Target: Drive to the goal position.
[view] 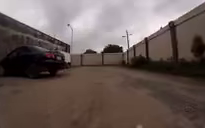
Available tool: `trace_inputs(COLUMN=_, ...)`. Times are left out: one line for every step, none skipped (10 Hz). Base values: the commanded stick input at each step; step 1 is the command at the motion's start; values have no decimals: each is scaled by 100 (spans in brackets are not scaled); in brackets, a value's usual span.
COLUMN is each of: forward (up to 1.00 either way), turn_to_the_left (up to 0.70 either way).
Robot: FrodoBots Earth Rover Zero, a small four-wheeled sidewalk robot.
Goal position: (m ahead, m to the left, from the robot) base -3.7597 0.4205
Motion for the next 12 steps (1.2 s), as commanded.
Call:
trace_inputs(forward=70, turn_to_the_left=0)
trace_inputs(forward=70, turn_to_the_left=0)
trace_inputs(forward=70, turn_to_the_left=0)
trace_inputs(forward=70, turn_to_the_left=0)
trace_inputs(forward=70, turn_to_the_left=0)
trace_inputs(forward=70, turn_to_the_left=0)
trace_inputs(forward=70, turn_to_the_left=0)
trace_inputs(forward=70, turn_to_the_left=0)
trace_inputs(forward=70, turn_to_the_left=0)
trace_inputs(forward=70, turn_to_the_left=0)
trace_inputs(forward=70, turn_to_the_left=0)
trace_inputs(forward=70, turn_to_the_left=0)
